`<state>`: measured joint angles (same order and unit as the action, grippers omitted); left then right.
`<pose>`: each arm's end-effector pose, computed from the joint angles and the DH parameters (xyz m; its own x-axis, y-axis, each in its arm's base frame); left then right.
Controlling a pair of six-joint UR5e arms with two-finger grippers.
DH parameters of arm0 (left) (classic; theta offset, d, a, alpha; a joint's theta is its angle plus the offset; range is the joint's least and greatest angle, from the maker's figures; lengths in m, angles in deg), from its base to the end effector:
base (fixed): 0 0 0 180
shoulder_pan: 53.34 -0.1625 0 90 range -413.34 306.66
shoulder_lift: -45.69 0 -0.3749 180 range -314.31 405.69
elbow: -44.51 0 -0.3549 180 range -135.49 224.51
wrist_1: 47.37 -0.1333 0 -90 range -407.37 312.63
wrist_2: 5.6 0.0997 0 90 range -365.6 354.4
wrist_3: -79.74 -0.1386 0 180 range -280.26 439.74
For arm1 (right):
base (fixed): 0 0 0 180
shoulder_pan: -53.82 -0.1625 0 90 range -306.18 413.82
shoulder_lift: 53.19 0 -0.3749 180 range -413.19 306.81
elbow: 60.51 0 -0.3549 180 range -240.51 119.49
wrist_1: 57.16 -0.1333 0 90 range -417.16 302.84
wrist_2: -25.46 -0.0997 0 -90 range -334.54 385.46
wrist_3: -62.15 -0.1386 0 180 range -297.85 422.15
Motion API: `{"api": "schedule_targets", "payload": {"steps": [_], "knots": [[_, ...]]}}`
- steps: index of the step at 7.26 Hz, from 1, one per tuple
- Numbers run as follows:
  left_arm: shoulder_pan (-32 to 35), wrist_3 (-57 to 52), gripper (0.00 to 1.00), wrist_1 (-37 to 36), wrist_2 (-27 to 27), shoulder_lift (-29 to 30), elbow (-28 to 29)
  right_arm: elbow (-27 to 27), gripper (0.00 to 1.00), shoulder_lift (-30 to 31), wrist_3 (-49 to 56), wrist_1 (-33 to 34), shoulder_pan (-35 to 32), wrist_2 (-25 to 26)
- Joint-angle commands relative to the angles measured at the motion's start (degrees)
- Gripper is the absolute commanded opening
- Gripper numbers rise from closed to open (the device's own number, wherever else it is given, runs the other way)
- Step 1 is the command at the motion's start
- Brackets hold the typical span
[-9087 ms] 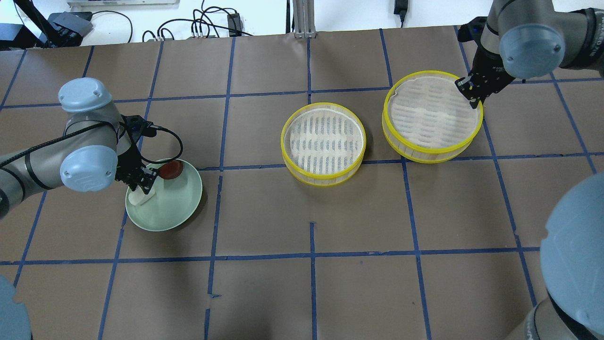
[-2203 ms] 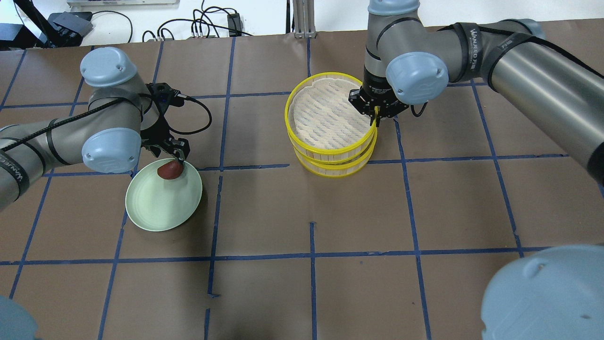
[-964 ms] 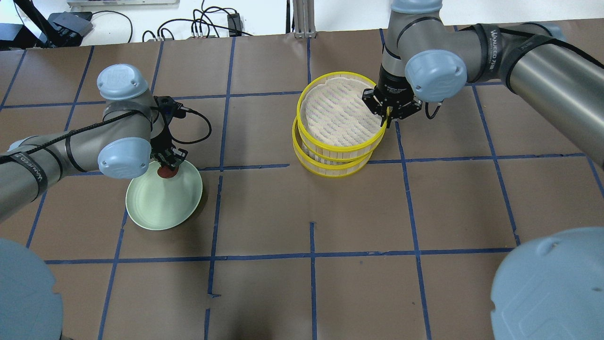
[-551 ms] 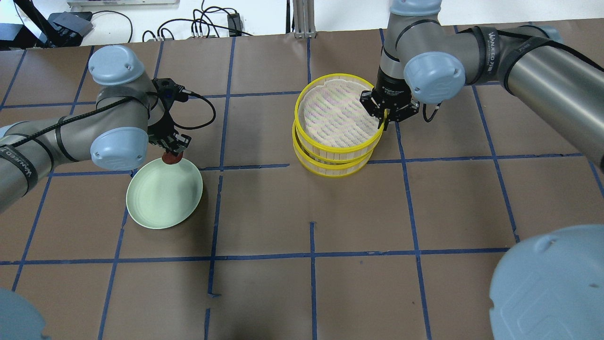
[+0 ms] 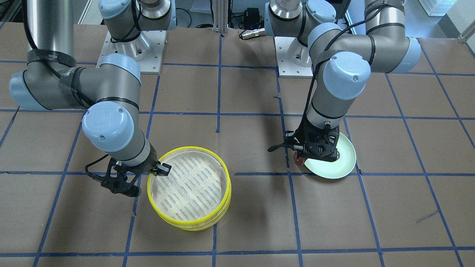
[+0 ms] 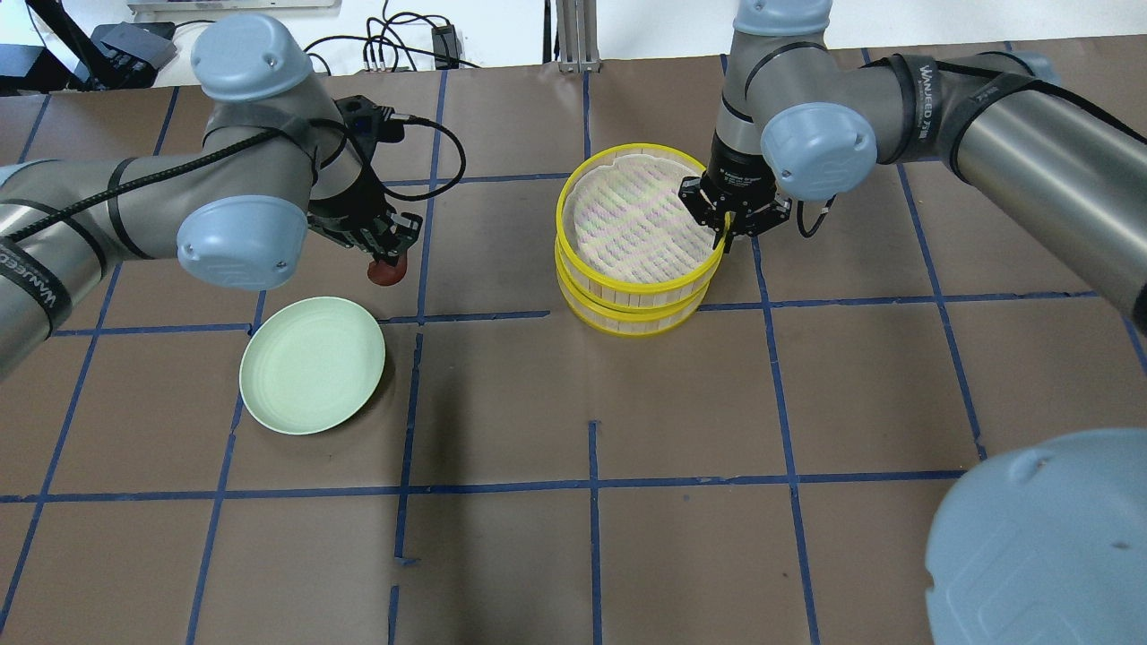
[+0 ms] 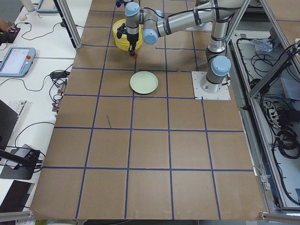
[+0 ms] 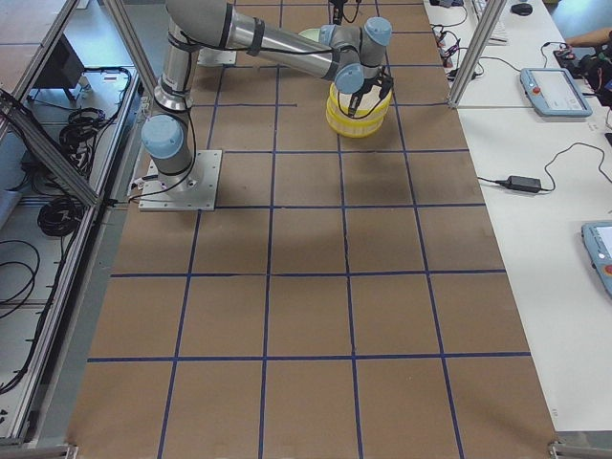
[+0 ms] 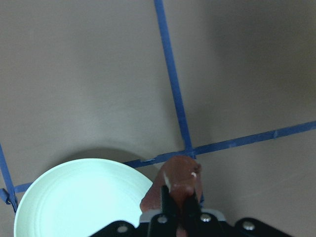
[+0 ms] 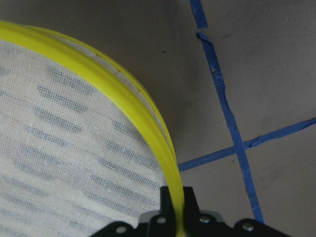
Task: Place buns in different layers of steamer
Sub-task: 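Carry the bun over the top tier while right gripper holds the steamer rim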
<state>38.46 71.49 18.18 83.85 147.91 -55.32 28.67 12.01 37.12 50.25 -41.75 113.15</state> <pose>-0.1507 -0.5092 0.2614 -0.9846 0.1748 0.0035 0.1745 0.9837 -0.0428 0.1930 -0.5486 0.2096 -0.9423 0.3346 0.0121 0.3336 0.9350 0.1206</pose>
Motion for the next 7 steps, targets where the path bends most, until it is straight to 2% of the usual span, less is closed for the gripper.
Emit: {"api": "schedule_targets", "payload": {"steps": [1, 2, 4, 5, 7], "knots": [[1.3, 2.0, 0.02, 7.4, -4.3, -0.8, 5.0, 1.1, 0.08, -0.1, 0.5, 0.3, -0.1, -2.3], [1.6, 2.0, 0.02, 7.7, -9.3, -1.1, 5.0, 1.1, 0.08, -0.1, 0.4, 0.3, -0.1, -2.3], [2.9, 1.6, 0.02, 7.9, -13.0, -2.5, 4.7, 1.3, 0.10, 0.0, -1.2, 0.1, -0.1, -2.3], [2.9, 1.1, 0.02, 6.8, -19.4, -2.3, 4.6, 1.4, 0.11, 0.1, -2.2, -0.2, -0.3, -2.3], [3.2, -1.3, 0.02, -1.3, -21.9, -1.4, 3.2, 2.0, 0.13, 0.0, -2.4, 0.3, -2.0, -2.3]]}}
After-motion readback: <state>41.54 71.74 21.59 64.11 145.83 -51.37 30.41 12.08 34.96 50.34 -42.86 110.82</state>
